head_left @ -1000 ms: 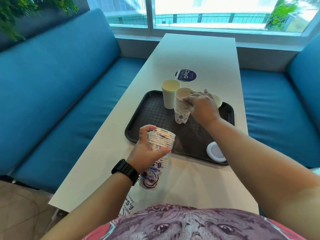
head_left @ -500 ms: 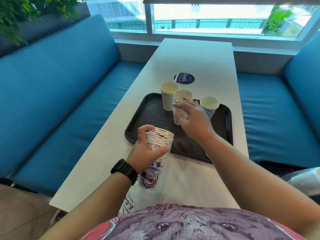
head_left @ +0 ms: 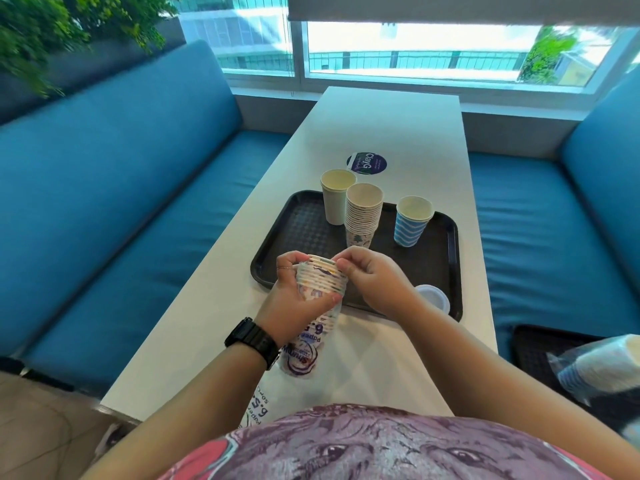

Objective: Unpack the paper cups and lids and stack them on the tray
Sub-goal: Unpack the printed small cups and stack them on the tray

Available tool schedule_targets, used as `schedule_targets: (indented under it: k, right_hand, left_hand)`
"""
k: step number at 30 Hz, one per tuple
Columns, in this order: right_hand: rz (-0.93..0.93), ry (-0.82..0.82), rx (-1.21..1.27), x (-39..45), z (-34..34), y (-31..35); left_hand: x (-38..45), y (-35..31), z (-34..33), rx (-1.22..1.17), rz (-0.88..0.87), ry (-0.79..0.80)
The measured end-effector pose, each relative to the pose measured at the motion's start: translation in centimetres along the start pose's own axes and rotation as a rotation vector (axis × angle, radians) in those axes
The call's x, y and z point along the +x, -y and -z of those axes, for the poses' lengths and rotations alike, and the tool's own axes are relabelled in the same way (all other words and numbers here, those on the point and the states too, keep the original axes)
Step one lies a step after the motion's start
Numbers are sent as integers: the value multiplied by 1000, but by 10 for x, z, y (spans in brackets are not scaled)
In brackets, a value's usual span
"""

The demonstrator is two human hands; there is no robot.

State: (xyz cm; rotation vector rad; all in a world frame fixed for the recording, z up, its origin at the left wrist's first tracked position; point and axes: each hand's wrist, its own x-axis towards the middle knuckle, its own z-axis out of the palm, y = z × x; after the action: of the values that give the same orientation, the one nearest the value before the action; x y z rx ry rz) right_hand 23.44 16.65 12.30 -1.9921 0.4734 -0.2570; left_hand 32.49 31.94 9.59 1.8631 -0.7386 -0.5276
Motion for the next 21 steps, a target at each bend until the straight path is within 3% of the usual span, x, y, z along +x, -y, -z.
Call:
schedule_targets:
  k: [21]
  right_hand:
    - [147,-57,-314,-5,-1,5]
  left_hand:
    - [-7,-8,-1,15,-12,21]
